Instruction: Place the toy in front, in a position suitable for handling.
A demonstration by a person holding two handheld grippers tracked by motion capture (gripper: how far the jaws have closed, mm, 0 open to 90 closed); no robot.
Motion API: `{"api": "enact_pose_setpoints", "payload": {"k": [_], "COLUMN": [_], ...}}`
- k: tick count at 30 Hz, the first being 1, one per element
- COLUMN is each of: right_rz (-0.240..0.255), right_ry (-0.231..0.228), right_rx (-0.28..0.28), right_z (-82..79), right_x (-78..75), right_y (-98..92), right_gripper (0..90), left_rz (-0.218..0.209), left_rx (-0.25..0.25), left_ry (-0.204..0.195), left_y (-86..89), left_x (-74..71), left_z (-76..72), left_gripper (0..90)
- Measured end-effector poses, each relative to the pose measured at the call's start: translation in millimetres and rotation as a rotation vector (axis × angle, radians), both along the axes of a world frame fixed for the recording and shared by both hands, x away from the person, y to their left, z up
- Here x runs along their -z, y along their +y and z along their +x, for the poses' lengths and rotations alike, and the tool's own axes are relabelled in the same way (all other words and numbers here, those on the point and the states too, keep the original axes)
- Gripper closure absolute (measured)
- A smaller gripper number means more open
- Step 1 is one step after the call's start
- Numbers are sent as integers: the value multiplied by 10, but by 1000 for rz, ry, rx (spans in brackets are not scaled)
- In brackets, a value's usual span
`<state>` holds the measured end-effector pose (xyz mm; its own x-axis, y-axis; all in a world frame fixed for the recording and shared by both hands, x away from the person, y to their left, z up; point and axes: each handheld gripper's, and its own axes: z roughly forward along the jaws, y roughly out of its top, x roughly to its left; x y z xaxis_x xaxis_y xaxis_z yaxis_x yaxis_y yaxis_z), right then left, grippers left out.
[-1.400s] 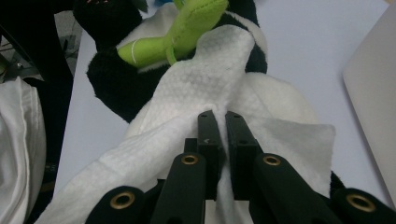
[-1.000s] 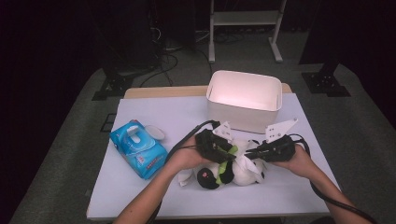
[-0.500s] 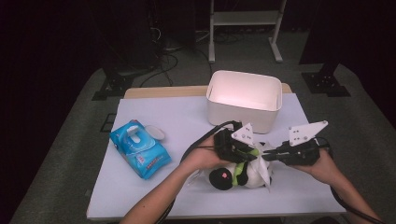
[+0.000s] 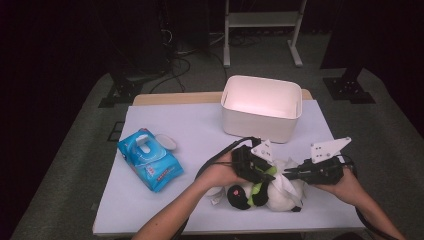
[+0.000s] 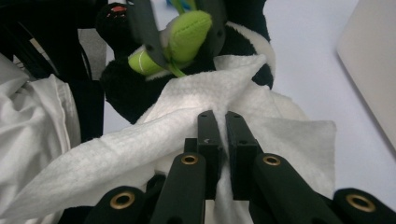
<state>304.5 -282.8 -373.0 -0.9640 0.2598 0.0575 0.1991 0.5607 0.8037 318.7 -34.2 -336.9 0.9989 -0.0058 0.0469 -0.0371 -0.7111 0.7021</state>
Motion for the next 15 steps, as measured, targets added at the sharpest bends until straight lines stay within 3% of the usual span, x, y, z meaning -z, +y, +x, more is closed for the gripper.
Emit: {"api": "enact_pose_setpoints", "payload": {"k": [1, 2, 6, 7, 10, 11, 12, 13, 15], "right_rz": [-6, -8, -14, -19, -17, -14, -14, -14, -10], "right_ry": [-9, -7, -16, -16, -15, 1, 1, 29, 48], "right_rx": [2, 2, -7, -19, -28, -41, -41, -36, -36], "right_z": [5, 5, 8, 18, 30, 45, 45, 78, 93], "right_x": [-10, -18, -64, -89, -112, -133, -133, -163, -200], "right_y": [9, 15, 31, 36, 48, 54, 54, 54, 39], "right_gripper": [856, 856, 854, 851, 844, 741, 741, 604, 572], "left_rz": [-4, -4, -17, 3, 25, 51, 69, 84, 78], "left_rx": [-24, -24, -43, -60, -78, -81, -91, -103, -110], "left_ry": [3, 3, -2, -7, -3, -11, -17, -33, -30], "left_y": [65, 65, 263, 355, 413, 428, 432, 438, 436], "left_x": [-38, -38, -86, -67, -7, 28, 71, 121, 131], "left_z": [-11, -11, -27, -13, 0, 8, 9, 21, 32], "left_gripper": [504, 494, 495, 508, 527, 529, 529, 538, 544]}}
